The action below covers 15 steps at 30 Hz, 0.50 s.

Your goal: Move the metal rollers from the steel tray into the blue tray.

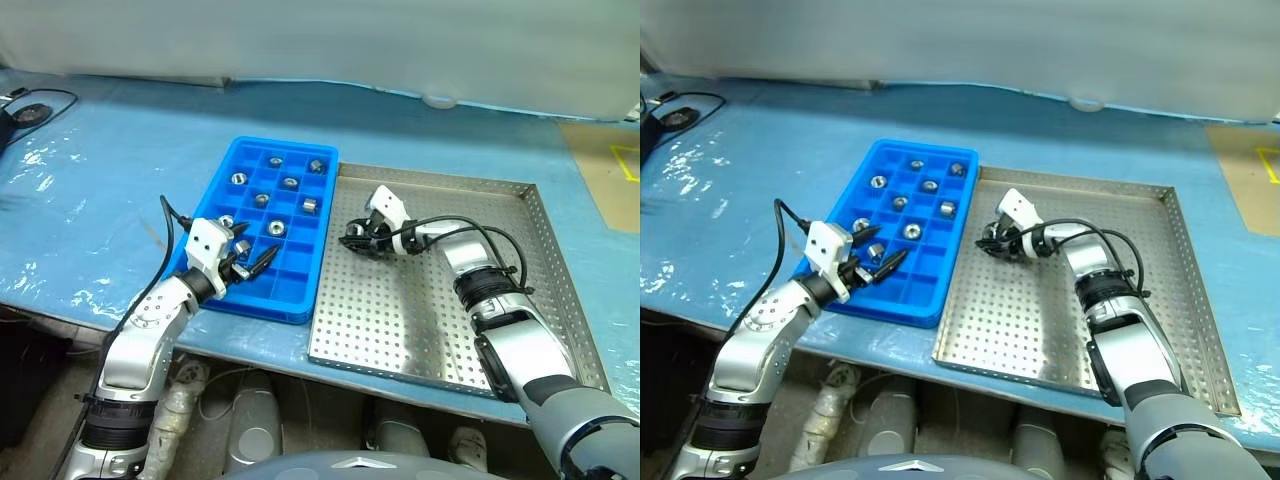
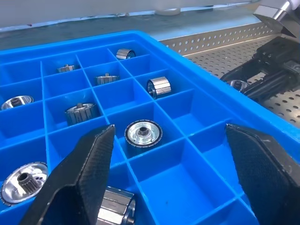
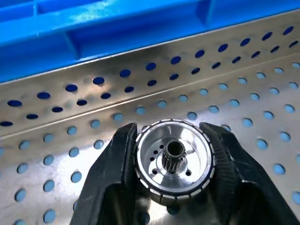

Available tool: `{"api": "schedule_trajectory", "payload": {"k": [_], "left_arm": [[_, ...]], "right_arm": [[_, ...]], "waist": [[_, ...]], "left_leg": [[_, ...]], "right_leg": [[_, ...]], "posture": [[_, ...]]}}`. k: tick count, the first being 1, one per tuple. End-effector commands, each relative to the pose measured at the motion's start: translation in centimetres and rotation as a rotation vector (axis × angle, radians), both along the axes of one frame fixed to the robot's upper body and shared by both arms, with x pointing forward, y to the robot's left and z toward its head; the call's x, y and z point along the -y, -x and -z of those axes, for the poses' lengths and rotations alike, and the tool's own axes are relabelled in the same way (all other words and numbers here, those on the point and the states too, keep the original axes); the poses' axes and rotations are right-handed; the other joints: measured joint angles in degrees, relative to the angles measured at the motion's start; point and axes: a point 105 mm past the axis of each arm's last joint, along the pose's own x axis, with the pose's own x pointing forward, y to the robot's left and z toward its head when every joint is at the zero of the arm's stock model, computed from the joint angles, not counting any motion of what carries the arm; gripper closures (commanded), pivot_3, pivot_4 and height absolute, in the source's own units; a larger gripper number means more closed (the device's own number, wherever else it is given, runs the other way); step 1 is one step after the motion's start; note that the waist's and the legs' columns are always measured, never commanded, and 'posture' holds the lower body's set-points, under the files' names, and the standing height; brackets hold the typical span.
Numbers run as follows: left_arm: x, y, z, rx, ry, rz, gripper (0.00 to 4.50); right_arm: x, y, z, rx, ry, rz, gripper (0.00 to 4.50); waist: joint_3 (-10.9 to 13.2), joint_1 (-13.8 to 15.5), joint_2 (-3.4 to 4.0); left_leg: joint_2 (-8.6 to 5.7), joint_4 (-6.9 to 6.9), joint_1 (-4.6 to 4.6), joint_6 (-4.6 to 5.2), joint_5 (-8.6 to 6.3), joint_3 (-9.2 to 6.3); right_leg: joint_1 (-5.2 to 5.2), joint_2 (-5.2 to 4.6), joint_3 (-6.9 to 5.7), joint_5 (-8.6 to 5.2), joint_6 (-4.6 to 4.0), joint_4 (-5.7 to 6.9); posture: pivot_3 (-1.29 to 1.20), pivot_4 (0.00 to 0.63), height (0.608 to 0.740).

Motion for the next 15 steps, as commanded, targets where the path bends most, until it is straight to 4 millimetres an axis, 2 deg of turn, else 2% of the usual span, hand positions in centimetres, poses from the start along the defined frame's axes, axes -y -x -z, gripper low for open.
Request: {"api": "schedule_trajectory", "payload": {"k": [1, 4, 7, 10, 12, 15], "left_arm": [[-1.2, 0.0, -2.5, 0.073, 0.065, -0.043, 0.51], [-2.6, 0.4, -3.1, 0.088, 0.086, -0.09, 0.51], [-3.8, 1.1, -3.1, 0.09, 0.072, -0.125, 0.51], [-4.7, 1.8, -3.1, 0.094, 0.063, -0.169, 0.51], [-5.0, 2.2, -2.9, 0.094, 0.051, -0.191, 0.51], [-5.0, 2.8, -2.8, 0.093, 0.047, -0.21, 0.51]], "right_arm": [[-1.6, -0.1, -4.5, 0.091, -0.196, -0.054, 2.84], [-3.3, 0.7, -8.1, 0.099, -0.382, -0.134, 2.84], [-5.5, 2.2, -9.4, 0.069, -0.437, -0.251, 2.84], [-8.4, 4.0, -8.4, 0.044, -0.373, -0.384, 2.84], [-9.9, 5.0, -6.8, 0.033, -0.293, -0.455, 2.84], [-11.2, 5.8, -4.3, 0.028, -0.176, -0.519, 2.84]], "waist": [[0.0, -0.1, 0.0], [0.0, -0.6, 0.0], [0.0, -0.6, 0.0], [0.0, -0.2, -0.01], [0.0, 0.3, -0.01], [0.0, 1.4, -0.02]], "left_leg": [[0.01, 0.0, -0.01, -0.01, 0.0, 0.0], [0.07, 0.0, -0.07, -0.04, 0.02, 0.0], [0.13, -0.02, -0.08, -0.04, 0.02, 0.0], [0.12, -0.06, -0.09, -0.04, 0.02, -0.01], [0.13, -0.13, -0.09, -0.05, 0.02, -0.06], [0.09, -0.31, -0.1, -0.12, 0.06, -0.15]], "right_leg": [[-0.02, 0.01, 0.0, 0.0, 0.0, 0.01], [-0.15, 0.07, 0.02, 0.0, 0.0, 0.08], [-0.15, 0.12, 0.0, 0.0, 0.0, 0.06], [-0.15, 0.11, -0.02, -0.01, 0.0, 0.01], [-0.15, 0.1, -0.05, -0.01, 0.01, 0.0], [-0.16, 0.08, -0.12, -0.03, 0.02, -0.03]], "posture": [[0.37, 0.15, 0.74], [0.39, 0.15, 0.74], [0.43, 0.15, 0.74], [0.47, 0.15, 0.74], [0.49, 0.15, 0.74], [0.55, 0.15, 0.74]]}}
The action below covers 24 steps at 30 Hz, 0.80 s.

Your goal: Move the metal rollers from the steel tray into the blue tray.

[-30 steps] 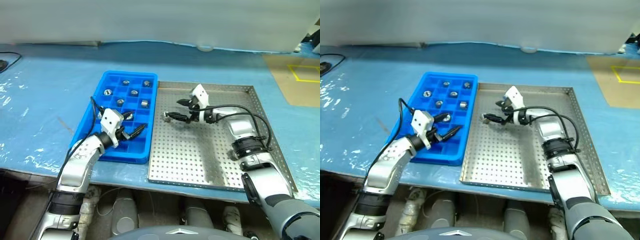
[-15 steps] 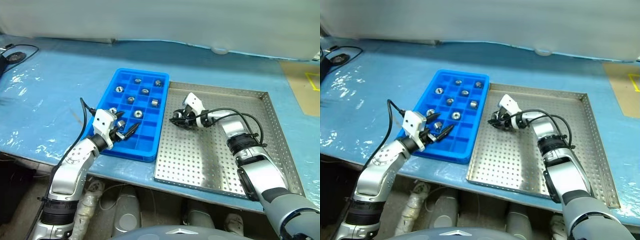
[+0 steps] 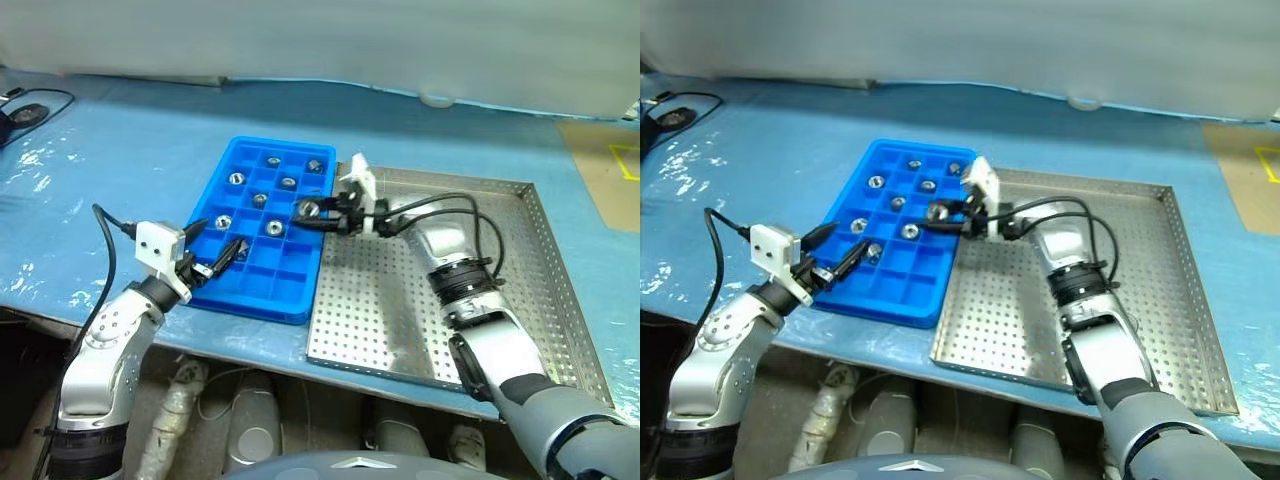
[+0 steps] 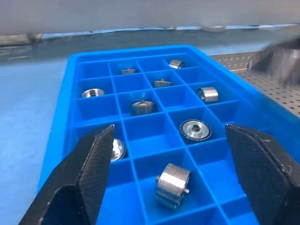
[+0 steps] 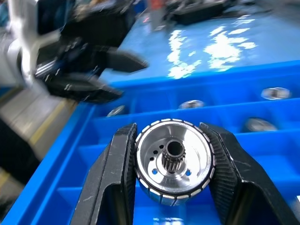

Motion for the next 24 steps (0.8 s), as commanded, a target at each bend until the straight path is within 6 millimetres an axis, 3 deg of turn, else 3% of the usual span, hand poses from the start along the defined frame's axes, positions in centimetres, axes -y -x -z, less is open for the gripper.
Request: {"api": "schedule_trajectory", "payload": {"k": [1, 5, 13, 16, 20, 24], "left_arm": [[-0.2, 0.8, -1.5, 0.059, -0.011, -0.027, 0.51], [-0.3, 1.3, -1.1, 0.05, -0.027, -0.046, 0.51], [-0.1, 0.9, -1.1, 0.048, -0.032, -0.039, 0.51], [0.4, 0.4, -1.1, 0.05, -0.032, -0.013, 0.51], [2.3, -1.0, -1.3, 0.053, -0.049, 0.082, 0.51], [4.3, -2.5, -1.6, 0.063, -0.051, 0.188, 0.51]], "right_arm": [[-1.3, 0.8, 1.4, 0.052, 0.071, -0.066, 2.84], [-2.3, 1.7, 2.0, 0.054, 0.079, -0.122, 2.84], [-2.1, 2.6, 2.9, 0.05, 0.109, -0.171, 2.84], [-1.8, 2.6, 3.2, 0.047, 0.107, -0.147, 1.86], [-0.7, 0.4, 2.5, 0.13, 0.072, 0.031, 0.53], [1.0, -0.9, 0.4, 0.128, -0.042, 0.163, 0.53]], "waist": [[0.0, 1.0, 0.0], [0.0, 2.8, 0.0], [0.0, 4.8, 0.0], [0.0, 4.9, 0.0], [0.0, 4.8, 0.0], [0.0, 4.0, 0.0]], "left_leg": [[-0.02, -0.04, -0.01, -0.01, 0.01, -0.02], [-0.06, -0.12, -0.1, -0.05, 0.03, -0.15], [-0.09, -0.16, -0.06, -0.11, 0.07, -0.29], [-0.09, -0.17, -0.04, -0.14, 0.08, -0.32], [-0.11, -0.16, 0.09, -0.17, 0.11, -0.33], [-0.17, -0.12, 0.14, -0.25, 0.16, -0.33]], "right_leg": [[-0.01, -0.01, -0.01, 0.0, 0.0, -0.01], [-0.03, -0.01, -0.08, -0.02, 0.0, -0.04], [-0.01, 0.02, -0.09, -0.02, 0.0, 0.0], [0.02, 0.03, -0.09, -0.02, 0.0, 0.0], [0.12, 0.03, -0.07, -0.01, 0.0, 0.03], [0.2, 0.03, 0.0, 0.0, 0.02, 0.12]], "posture": [[0.56, 0.15, 0.74], [0.57, 0.15, 0.74], [0.54, 0.15, 0.74], [0.52, 0.15, 0.74], [0.4, 0.15, 0.74], [0.31, 0.15, 0.74]]}}
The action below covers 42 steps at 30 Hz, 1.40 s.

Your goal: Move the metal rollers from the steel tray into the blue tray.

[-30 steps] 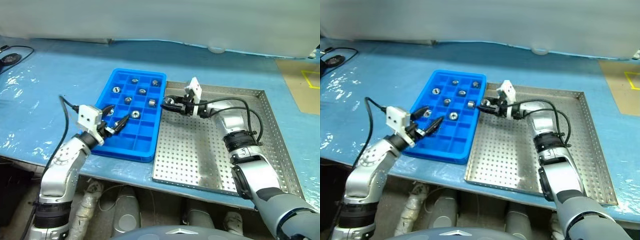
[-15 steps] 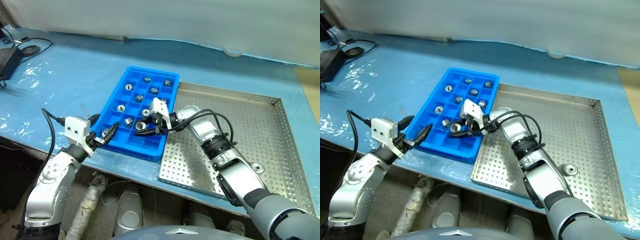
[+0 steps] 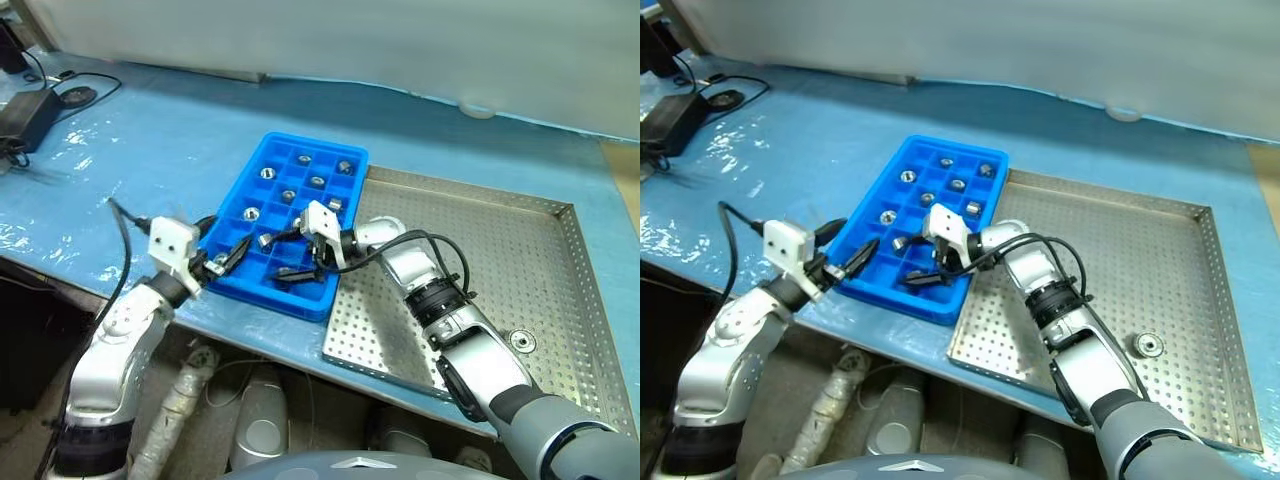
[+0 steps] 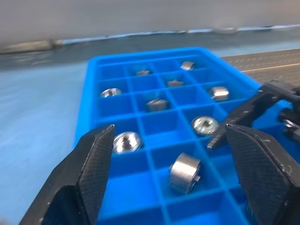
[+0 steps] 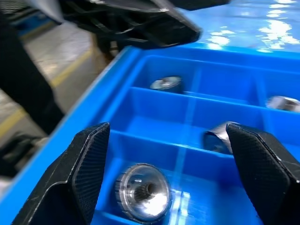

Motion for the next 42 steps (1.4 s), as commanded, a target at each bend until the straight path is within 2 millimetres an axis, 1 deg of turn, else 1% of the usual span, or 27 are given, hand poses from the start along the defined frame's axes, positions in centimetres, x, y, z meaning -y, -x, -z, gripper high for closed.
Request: {"api": "schedule_trajectory", "payload": {"k": [1, 2, 4, 6, 11, 13, 15, 19, 22, 25, 28, 30, 32, 35, 36, 38, 42], "left_arm": [[2.0, -1.2, -0.9, 0.036, -0.012, 0.112, 0.51], [2.4, -1.5, -1.1, 0.041, -0.007, 0.135, 0.51], [4.3, -2.2, -1.4, 0.042, 0.009, 0.226, 0.51], [5.7, -2.7, -1.2, 0.04, 0.01, 0.291, 0.51], [8.7, -3.8, -0.4, 0.026, 0.018, 0.419, 0.51], [9.8, -4.1, -0.4, 0.028, 0.03, 0.459, 0.51], [11.1, -4.3, -0.4, 0.027, 0.042, 0.515, 0.51], [13.2, -4.4, 0.0, 0.023, 0.032, 0.609, 0.51], [14.2, -4.5, -0.1, 0.025, 0.046, 0.654, 0.51], [15.0, -4.4, 0.0, 0.025, 0.041, 0.701, 0.51], [15.8, -4.2, 0.1, 0.027, 0.031, 0.739, 0.51], [16.1, -4.3, 0.1, 0.03, 0.03, 0.751, 0.51], [16.3, -4.3, 0.1, 0.03, 0.029, 0.765, 0.51], [16.5, -4.2, 0.1, 0.032, 0.024, 0.776, 0.51], [16.6, -4.2, 0.1, 0.032, 0.023, 0.777, 0.51], [16.6, -4.2, 0.1, 0.034, 0.022, 0.779, 0.51], [16.3, -4.4, 0.1, 0.035, 0.016, 0.77, 0.51]], "right_arm": [[2.6, -1.5, -2.9, 0.014, -0.155, 0.151, 0.53], [3.2, -1.6, -3.4, 0.011, -0.18, 0.178, 0.53], [5.9, -1.8, -3.9, 0.015, -0.193, 0.253, 0.53], [8.2, -1.7, -4.1, 0.026, -0.19, 0.318, 0.53], [13.6, -0.6, -4.8, 0.041, -0.179, 0.497, 0.53], [14.9, -0.1, -4.9, 0.048, -0.16, 0.55, 0.53], [16.3, 0.9, -5.0, 0.054, -0.14, 0.599, 0.53], [18.6, 2.8, -5.2, 0.049, -0.123, 0.708, 0.53], [20.2, 3.9, -4.7, 0.029, -0.091, 0.784, 0.53], [21.4, 5.3, -4.0, -0.013, -0.061, 0.836, 0.53], [23.3, 6.8, -1.7, -0.089, 0.041, 0.918, 0.53], [23.7, 7.5, -0.8, -0.122, 0.064, 0.94, 0.53], [23.6, 8.4, -0.1, -0.171, 0.064, 0.943, 0.53], [24.3, 9.5, 1.7, -0.228, 0.133, 0.971, 0.53], [24.7, 9.5, 2.2, -0.224, 0.159, 0.996, 0.7], [25.0, 9.4, 2.4, -0.218, 0.163, 1.01, 1.11], [24.4, 8.6, 1.6, -0.191, 0.128, 0.998, 2.46]], "waist": [[0.0, -0.4, 0.0], [0.0, -0.8, 0.0], [0.0, -1.9, 0.0], [0.0, -3.1, -0.02], [0.0, -7.9, -0.04], [0.0, -9.6, -0.05], [0.0, -11.3, -0.04], [0.0, -13.0, -0.05], [0.0, -14.3, -0.06], [0.0, -14.6, -0.07], [0.0, -15.2, -0.06], [0.0, -15.5, -0.07], [0.0, -15.8, -0.07], [0.0, -16.2, -0.08], [0.0, -16.4, -0.08], [0.0, -16.8, -0.08], [0.0, -17.4, -0.09]], "left_leg": [[-0.04, 0.01, 0.05, 0.0, 0.0, 0.0], [-0.04, 0.01, 0.05, -0.01, 0.01, 0.0], [-0.06, 0.07, 0.04, -0.02, 0.03, 0.0], [-0.07, 0.19, -0.01, -0.04, 0.05, 0.0], [-0.09, 0.18, -0.03, -0.19, 0.14, 0.03], [-0.09, 0.16, -0.02, -0.19, 0.14, 0.05], [-0.08, 0.17, 0.05, -0.19, 0.14, 0.13], [-0.11, 0.16, 0.29, 0.03, 0.01, 0.35], [-0.14, 0.2, 0.44, 0.19, -0.08, 0.61], [-0.13, 0.27, 0.45, 0.26, -0.12, 0.67], [-0.13, 0.28, 0.46, 0.32, -0.16, 0.74], [-0.13, 0.28, 0.41, 0.37, -0.2, 0.75], [-0.14, 0.31, 0.38, 0.41, -0.22, 0.77], [-0.13, 0.33, 0.39, 0.43, -0.24, 0.78], [-0.12, 0.33, 0.39, 0.43, -0.24, 0.78], [-0.14, 0.38, 0.37, 0.44, -0.25, 0.78], [-0.14, 0.5, 0.33, 0.48, -0.27, 0.78]], "right_leg": [[0.03, -0.01, 0.04, 0.0, 0.01, 0.01], [0.05, -0.01, 0.04, 0.01, 0.01, 0.02], [0.06, -0.01, 0.05, 0.03, 0.01, 0.05], [0.08, -0.01, 0.06, 0.05, 0.02, 0.05], [0.04, 0.02, 0.1, 0.05, 0.07, -0.04], [0.03, 0.04, 0.12, 0.05, 0.07, -0.05], [0.03, 0.03, 0.18, 0.05, 0.08, -0.07], [0.1, 0.03, 0.44, 0.04, 0.09, -0.07], [0.15, 0.0, 0.67, 0.07, 0.15, -0.11], [0.14, 0.0, 0.71, 0.07, 0.17, -0.13], [0.15, -0.01, 0.73, 0.04, 0.22, -0.18], [0.16, -0.03, 0.73, 0.03, 0.24, -0.24], [0.14, -0.04, 0.73, 0.01, 0.26, -0.26], [0.13, -0.04, 0.74, -0.18, 0.58, -0.28], [0.13, -0.03, 0.74, -0.19, 0.59, -0.29], [0.13, -0.05, 0.74, -0.2, 0.62, -0.3], [0.13, -0.06, 0.74, -0.21, 0.64, -0.29]], "posture": [[0.29, 0.15, 0.74], [0.25, 0.15, 0.74], [0.17, 0.15, 0.74], [0.12, 0.15, 0.74], [-0.05, 0.15, 0.74], [-0.09, 0.15, 0.74], [-0.17, 0.15, 0.74], [-0.26, 0.15, 0.74], [-0.3, 0.15, 0.74], [-0.33, 0.15, 0.74], [-0.39, 0.15, 0.74], [-0.4, 0.15, 0.74], [-0.41, 0.15, 0.74], [-0.42, 0.15, 0.74], [-0.42, 0.15, 0.74], [-0.42, 0.15, 0.74], [-0.41, 0.15, 0.74]]}}
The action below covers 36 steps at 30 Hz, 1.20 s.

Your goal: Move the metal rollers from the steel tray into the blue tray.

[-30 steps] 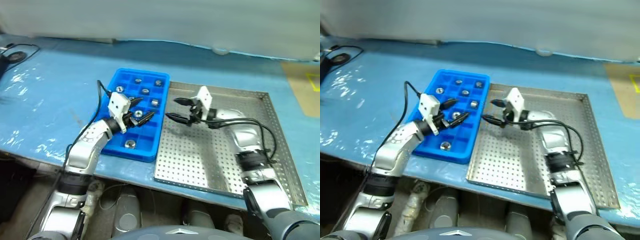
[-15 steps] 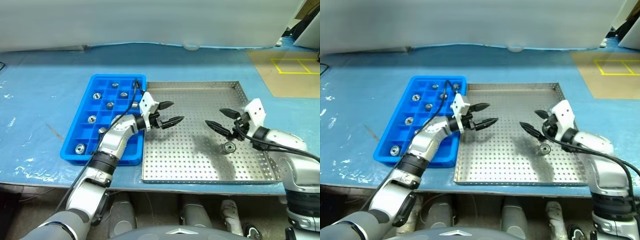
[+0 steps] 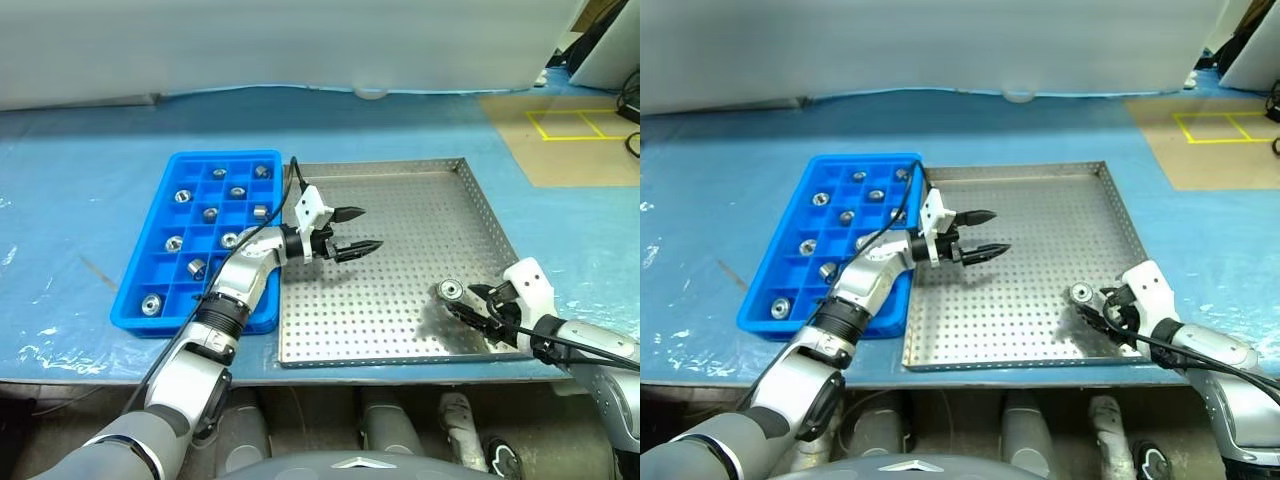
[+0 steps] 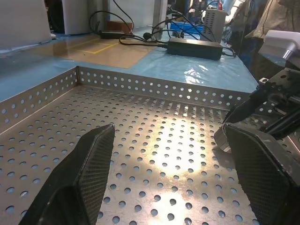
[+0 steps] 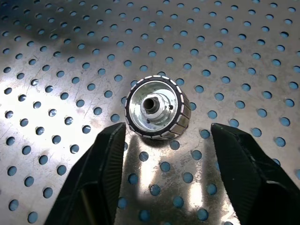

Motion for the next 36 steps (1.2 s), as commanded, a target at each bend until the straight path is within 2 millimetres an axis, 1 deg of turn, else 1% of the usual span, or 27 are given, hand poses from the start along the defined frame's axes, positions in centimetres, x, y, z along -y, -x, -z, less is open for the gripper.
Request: {"api": "schedule_trajectory", "payload": {"k": [1, 4, 5, 6, 8, 10, 13, 16, 19, 21, 28, 30, 33, 36], "left_arm": [[-0.1, -0.2, -1.2, 0.052, 0.016, -0.002, 0.51], [-0.5, -0.3, -1.1, 0.052, 0.015, -0.018, 0.51], [-0.7, -0.3, -1.1, 0.053, 0.012, -0.026, 0.51], [-0.9, -0.3, -1.1, 0.053, 0.011, -0.033, 0.51], [-1.1, -0.4, -1.0, 0.054, 0.012, -0.044, 0.51], [-1.3, -0.4, -1.0, 0.054, 0.013, -0.053, 0.51], [-1.6, -0.4, -1.0, 0.056, 0.012, -0.071, 0.51], [-1.9, -0.5, -0.9, 0.055, 0.009, -0.085, 0.51], [-2.1, -0.5, -0.8, 0.054, 0.01, -0.096, 0.51], [-2.2, -0.4, -0.8, 0.054, 0.01, -0.1, 0.51], [-2.2, -0.3, -0.9, 0.05, 0.01, -0.096, 0.51], [-2.1, 0.1, -0.9, 0.035, 0.018, -0.062, 0.51], [-1.9, 0.8, -0.8, 0.016, 0.009, -0.009, 0.51], [-1.9, 1.9, -0.3, 0.002, -0.038, 0.061, 0.51]], "right_arm": [[-0.5, -0.9, -1.3, 0.064, 0.006, -0.026, 2.8], [-0.8, -1.3, -1.4, 0.071, 0.002, -0.039, 3.84], [-0.8, -1.5, -1.6, 0.075, 0.0, -0.044, 4.26], [-0.9, -1.7, -1.7, 0.078, -0.001, -0.05, 4.47], [-1.0, -2.0, -1.9, 0.084, -0.004, -0.062, 4.47], [-1.2, -2.4, -2.1, 0.091, 0.0, -0.077, 4.47], [-1.6, -3.3, -3.0, 0.134, -0.035, -0.09, 4.47], [-1.8, -3.9, -3.7, 0.162, -0.053, -0.098, 3.89], [-1.7, -4.5, -3.6, 0.165, -0.049, -0.089, 2.85], [-1.7, -4.6, -3.3, 0.15, -0.051, -0.093, 2.24], [-2.4, -4.7, -1.8, 0.098, -0.062, -0.11, 2.24], [-2.8, -4.8, -1.1, 0.081, -0.061, -0.122, 2.24], [-3.2, -4.9, -0.8, 0.076, -0.06, -0.131, 2.24], [-3.3, -5.1, -0.9, 0.087, -0.054, -0.134, 2.81]], "waist": [[0.0, -0.1, 0.0], [0.0, 0.0, 0.0], [0.0, 0.0, 0.0], [0.0, 0.1, 0.0], [0.0, 0.1, 0.0], [0.0, 0.1, 0.0], [0.0, 0.2, 0.0], [0.0, 0.3, 0.0], [0.0, 0.4, 0.0], [0.0, 0.6, 0.0], [0.0, 0.6, 0.0], [0.0, 0.5, 0.0], [0.0, 0.5, 0.0], [0.0, 0.6, 0.01]], "left_leg": [[0.0, 0.02, 0.0, 0.0, 0.0, 0.0], [0.01, 0.06, -0.04, 0.03, -0.02, 0.0], [0.01, 0.08, -0.07, 0.08, -0.05, 0.0], [0.01, 0.11, -0.09, 0.11, -0.07, 0.0], [0.01, 0.14, -0.16, 0.17, -0.11, 0.0], [0.0, 0.14, -0.18, 0.19, -0.13, 0.0], [0.01, 0.13, -0.18, 0.2, -0.14, 0.0], [0.0, 0.15, -0.18, 0.2, -0.13, 0.0], [-0.01, 0.15, -0.18, 0.2, -0.14, 0.0], [0.0, 0.14, -0.18, 0.2, -0.14, 0.0], [0.0, 0.14, -0.18, 0.2, -0.14, 0.0], [0.0, 0.14, -0.17, 0.2, -0.14, 0.0], [0.0, 0.14, -0.17, 0.2, -0.14, 0.0], [0.0, 0.13, -0.17, 0.2, -0.14, 0.0]], "right_leg": [[-0.01, 0.0, 0.0, 0.0, 0.0, 0.0], [-0.01, 0.0, 0.0, 0.0, 0.0, 0.01], [-0.01, 0.0, -0.01, 0.0, 0.0, 0.01], [-0.01, 0.0, -0.01, 0.01, 0.0, 0.01], [-0.02, -0.02, -0.01, 0.02, -0.03, -0.01], [-0.03, -0.02, -0.01, 0.18, -0.3, -0.03], [-0.03, -0.02, -0.02, 0.2, -0.33, -0.03], [-0.03, -0.03, -0.02, 0.21, -0.35, -0.02], [-0.02, -0.04, -0.02, 0.22, -0.36, -0.02], [-0.02, -0.04, -0.03, 0.23, -0.38, -0.01], [-0.02, -0.04, -0.03, 0.23, -0.38, -0.01], [-0.02, -0.04, -0.02, 0.23, -0.38, -0.01], [-0.02, -0.04, -0.03, 0.23, -0.38, 0.0], [-0.02, -0.04, -0.02, 0.23, -0.38, -0.01]], "posture": [[-0.41, 0.15, 0.74], [-0.38, 0.15, 0.74], [-0.38, 0.15, 0.74], [-0.36, 0.15, 0.74], [-0.35, 0.15, 0.74], [-0.34, 0.15, 0.74], [-0.31, 0.15, 0.74], [-0.3, 0.15, 0.74], [-0.29, 0.15, 0.74], [-0.29, 0.15, 0.74], [-0.28, 0.15, 0.74], [-0.28, 0.15, 0.74], [-0.27, 0.15, 0.74], [-0.27, 0.15, 0.74]]}}
